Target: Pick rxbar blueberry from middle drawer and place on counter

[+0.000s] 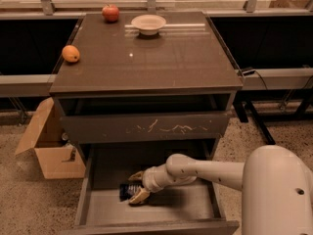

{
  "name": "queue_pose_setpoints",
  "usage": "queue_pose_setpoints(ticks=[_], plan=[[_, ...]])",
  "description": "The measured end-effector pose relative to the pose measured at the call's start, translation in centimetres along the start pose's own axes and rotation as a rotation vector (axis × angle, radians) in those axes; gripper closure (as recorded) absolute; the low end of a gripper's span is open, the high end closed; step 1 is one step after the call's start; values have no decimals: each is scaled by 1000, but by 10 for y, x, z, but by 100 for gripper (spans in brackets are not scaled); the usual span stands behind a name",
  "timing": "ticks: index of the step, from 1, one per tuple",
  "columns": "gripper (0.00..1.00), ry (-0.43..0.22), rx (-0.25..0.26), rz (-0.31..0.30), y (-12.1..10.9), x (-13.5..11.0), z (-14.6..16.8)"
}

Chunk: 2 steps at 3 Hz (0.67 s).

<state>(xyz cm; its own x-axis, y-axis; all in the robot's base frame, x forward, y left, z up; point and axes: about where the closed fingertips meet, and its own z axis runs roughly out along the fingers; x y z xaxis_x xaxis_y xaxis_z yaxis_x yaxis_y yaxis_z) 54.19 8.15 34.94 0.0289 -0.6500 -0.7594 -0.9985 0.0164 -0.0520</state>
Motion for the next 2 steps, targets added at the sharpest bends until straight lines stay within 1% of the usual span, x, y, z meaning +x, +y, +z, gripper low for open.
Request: queue_pose_setpoints(ticks=[1,2], plan=[[96,23,52,-26,-8,4,-18],[100,-3,105,-69,-15,-6,-48]])
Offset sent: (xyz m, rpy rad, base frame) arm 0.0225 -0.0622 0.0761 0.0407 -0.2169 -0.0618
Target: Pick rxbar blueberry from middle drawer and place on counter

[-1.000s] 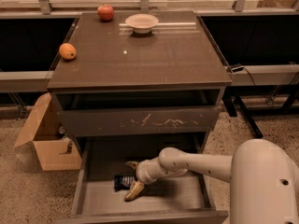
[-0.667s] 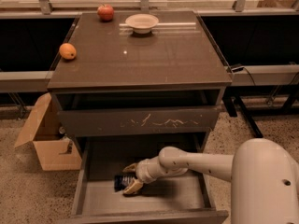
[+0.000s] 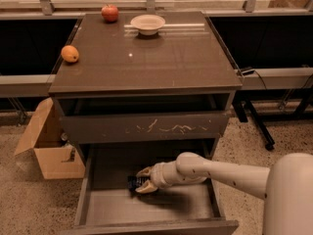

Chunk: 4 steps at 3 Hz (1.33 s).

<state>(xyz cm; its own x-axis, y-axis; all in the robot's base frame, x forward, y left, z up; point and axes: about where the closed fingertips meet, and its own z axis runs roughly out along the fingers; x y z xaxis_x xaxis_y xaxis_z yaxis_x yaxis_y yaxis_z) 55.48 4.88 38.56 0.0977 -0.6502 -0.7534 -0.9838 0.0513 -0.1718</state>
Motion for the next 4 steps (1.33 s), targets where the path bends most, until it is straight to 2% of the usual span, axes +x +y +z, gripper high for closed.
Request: queue_pose_setpoints(ticks=[2,3,4], plan=[[100,-95,84,-107,-20,-46,-85],[100,-101,87,-111,-20,-48,-90],[100,-93,83,-149,-23,-60,-98]])
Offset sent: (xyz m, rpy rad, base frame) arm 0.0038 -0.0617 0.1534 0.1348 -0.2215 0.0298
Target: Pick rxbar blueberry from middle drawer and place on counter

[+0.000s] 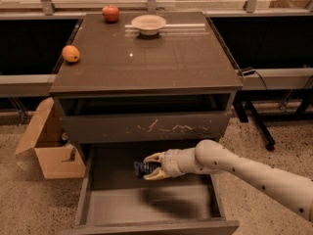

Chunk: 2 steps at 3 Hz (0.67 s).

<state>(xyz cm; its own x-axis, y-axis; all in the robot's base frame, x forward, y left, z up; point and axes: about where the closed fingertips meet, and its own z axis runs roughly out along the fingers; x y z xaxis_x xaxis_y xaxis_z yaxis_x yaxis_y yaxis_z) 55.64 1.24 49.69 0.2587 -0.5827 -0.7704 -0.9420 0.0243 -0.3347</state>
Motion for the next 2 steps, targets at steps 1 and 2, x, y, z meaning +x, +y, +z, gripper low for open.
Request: queue_pose_setpoints(ticks=[1,2], plan=[[100,6,18,-133,-9,-45,-34],[100,37,54,-281,-28,-101,-80]])
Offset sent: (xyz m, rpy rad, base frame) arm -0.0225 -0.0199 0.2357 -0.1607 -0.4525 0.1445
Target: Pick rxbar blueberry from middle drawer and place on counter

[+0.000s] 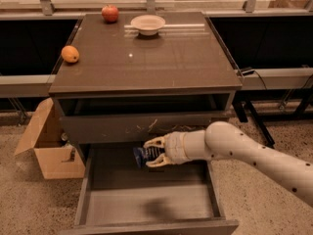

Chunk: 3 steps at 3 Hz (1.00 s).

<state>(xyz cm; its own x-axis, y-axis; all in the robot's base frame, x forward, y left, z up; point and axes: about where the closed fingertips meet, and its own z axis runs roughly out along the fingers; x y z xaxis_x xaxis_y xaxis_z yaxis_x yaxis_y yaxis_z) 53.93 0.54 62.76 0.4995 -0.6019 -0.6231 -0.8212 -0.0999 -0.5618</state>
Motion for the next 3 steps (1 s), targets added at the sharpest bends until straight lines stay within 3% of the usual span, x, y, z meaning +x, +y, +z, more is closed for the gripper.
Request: queue_pose_setpoints(ticks=[1,2,3], plan=[[100,44,30,-128,-36,-40,-45],[100,44,31,-129,-37,-40,-45],[100,134,113,-267,-89,-60,-107]])
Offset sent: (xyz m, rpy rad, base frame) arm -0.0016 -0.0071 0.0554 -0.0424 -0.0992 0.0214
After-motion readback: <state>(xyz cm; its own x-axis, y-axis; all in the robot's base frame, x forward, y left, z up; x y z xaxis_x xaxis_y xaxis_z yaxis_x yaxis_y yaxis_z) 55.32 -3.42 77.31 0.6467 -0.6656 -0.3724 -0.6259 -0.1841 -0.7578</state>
